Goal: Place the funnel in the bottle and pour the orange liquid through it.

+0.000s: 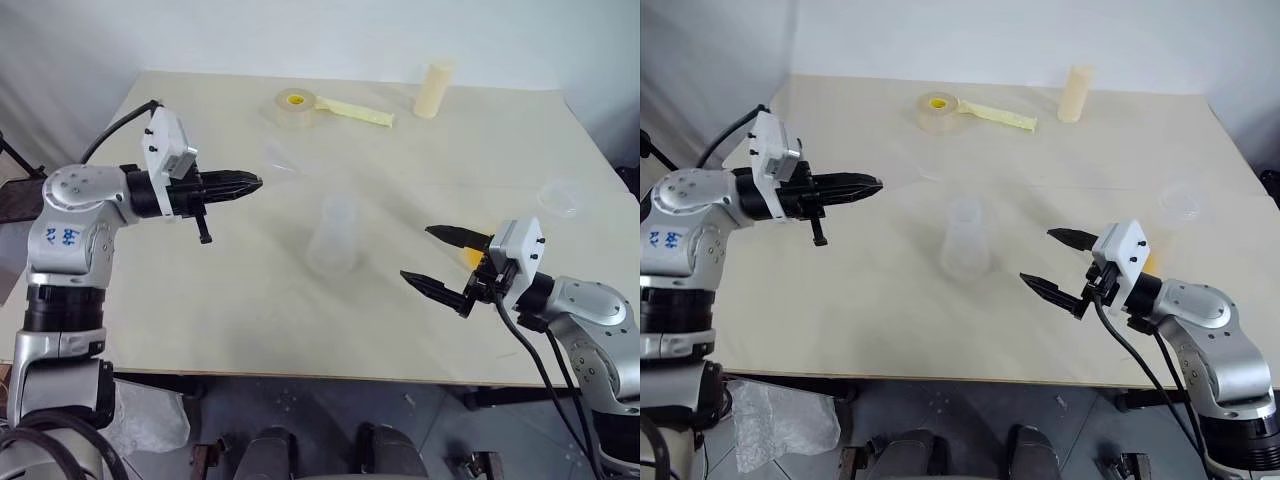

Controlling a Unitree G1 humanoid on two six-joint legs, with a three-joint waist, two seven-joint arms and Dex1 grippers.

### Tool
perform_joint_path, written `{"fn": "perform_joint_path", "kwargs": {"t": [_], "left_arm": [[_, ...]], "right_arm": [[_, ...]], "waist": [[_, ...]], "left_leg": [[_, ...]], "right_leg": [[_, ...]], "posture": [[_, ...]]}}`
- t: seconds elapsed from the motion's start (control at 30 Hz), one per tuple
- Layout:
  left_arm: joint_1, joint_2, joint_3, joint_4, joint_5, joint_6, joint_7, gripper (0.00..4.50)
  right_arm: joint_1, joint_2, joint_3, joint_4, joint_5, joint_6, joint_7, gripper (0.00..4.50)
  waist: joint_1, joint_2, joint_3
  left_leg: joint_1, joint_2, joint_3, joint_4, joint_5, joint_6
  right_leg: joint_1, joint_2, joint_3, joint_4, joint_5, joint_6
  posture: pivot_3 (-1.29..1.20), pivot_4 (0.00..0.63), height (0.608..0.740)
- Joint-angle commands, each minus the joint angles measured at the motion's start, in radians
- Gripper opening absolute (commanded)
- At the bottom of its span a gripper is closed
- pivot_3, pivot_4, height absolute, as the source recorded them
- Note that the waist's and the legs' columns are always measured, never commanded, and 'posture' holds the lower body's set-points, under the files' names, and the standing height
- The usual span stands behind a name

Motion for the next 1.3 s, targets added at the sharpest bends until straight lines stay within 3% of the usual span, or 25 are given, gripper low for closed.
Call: {"fn": "perform_joint_path", "kwargs": {"t": [0.03,0.47,0.67,1.3], "left_arm": [[-0.107,0.01,-0.044,0.098,0.051,-0.104,-0.109,0.01],[-0.405,-0.092,-0.178,0.529,0.235,-0.468,-0.334,0.01],[-0.495,-0.124,-0.194,0.691,0.299,-0.584,-0.324,0.01],[-0.647,-0.215,-0.24,0.886,0.452,-0.843,-0.309,0.01]], "right_arm": [[-0.006,0.0,-0.019,-0.036,0.011,-0.02,0.008,4.5],[0.011,0.007,-0.038,-0.081,0.027,-0.008,-0.02,4.5],[0.042,0.023,-0.036,-0.108,0.019,-0.011,-0.049,4.5],[0.055,0.038,-0.022,-0.103,-0.007,-0.03,-0.077,4.5]], "waist": [[0.0,0.0,0.0],[-0.001,0.0,0.0],[-0.002,-0.001,0.0],[-0.001,-0.002,0.001]], "left_leg": [[0.0,0.0,0.0,0.0,0.0,0.0],[-0.002,0.0,0.002,0.0,0.0,0.0],[-0.002,0.0,0.003,0.0,0.0,0.0],[-0.004,0.0,0.005,-0.001,0.0,0.0]], "right_leg": [[0.0,0.0,0.0,0.0,0.0,0.0],[-0.002,0.0,0.0,0.0,0.0,0.0],[-0.004,0.0,0.0,0.0,0.0,0.0],[-0.007,0.0,0.0,0.002,0.0,0.0]], "posture": [[0.0,0.15,0.74],[0.0,0.15,0.74],[0.0,0.15,0.74],[0.0,0.15,0.74]]}}
